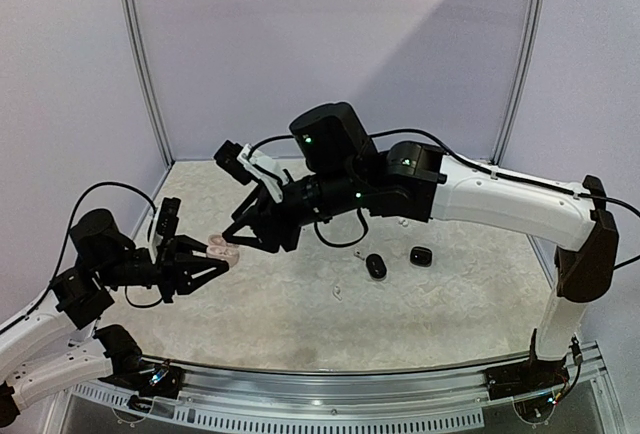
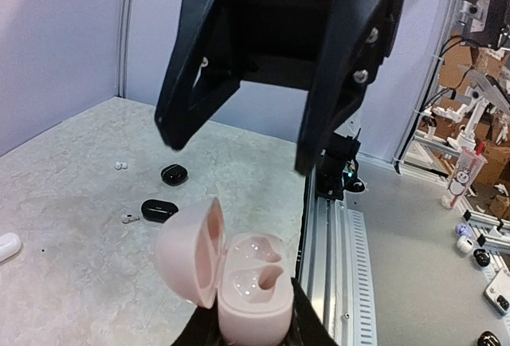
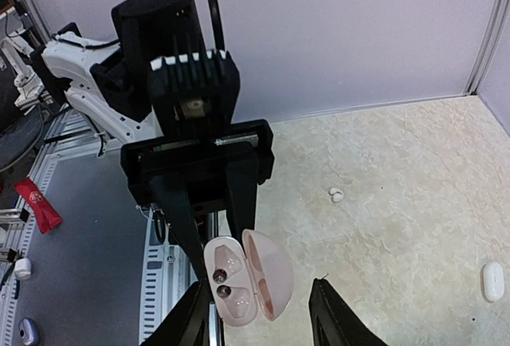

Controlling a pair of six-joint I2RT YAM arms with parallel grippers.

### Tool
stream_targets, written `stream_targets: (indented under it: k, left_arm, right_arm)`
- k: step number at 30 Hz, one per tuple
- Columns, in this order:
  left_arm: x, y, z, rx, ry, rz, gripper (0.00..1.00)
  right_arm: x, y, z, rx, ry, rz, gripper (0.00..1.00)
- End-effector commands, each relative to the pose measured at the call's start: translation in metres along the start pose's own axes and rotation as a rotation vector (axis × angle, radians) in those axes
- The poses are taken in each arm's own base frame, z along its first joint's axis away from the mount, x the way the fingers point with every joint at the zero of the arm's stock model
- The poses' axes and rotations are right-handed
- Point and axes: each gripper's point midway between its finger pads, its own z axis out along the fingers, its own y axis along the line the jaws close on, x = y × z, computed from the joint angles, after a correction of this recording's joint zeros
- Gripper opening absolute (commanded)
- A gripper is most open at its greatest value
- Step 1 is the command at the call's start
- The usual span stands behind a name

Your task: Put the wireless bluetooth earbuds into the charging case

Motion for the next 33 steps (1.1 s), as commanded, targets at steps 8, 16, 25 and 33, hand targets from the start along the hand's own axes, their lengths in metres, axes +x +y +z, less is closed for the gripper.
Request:
stream_targets:
  k: [8, 16, 25, 33]
  left_arm:
    - [-0.004, 0.009, -0.005, -0.073, -0.077, -0.015, 0.0]
    - [-0.013, -0.002, -0.014, -0.062, -0.123, 0.2, 0.0]
    - [-0.011, -0.006, -0.014, -0.035, -0.12, 0.248, 0.0]
    - [-0.006, 0.007, -0.016, -0.077, -0.124, 0.207, 0.0]
  right_arm:
    - [-0.023, -0.092, -0.05, 0.272, -0.098, 0.258, 0.53]
    - [0.141, -0.221, -0.113, 0.852, 0.325, 0.685, 0.55]
    - [0.23, -0.253, -0.083, 0.792, 0.698, 0.579, 0.52]
    - [0.273, -0.285, -0.082, 0.75, 0.771, 0.608, 0.24]
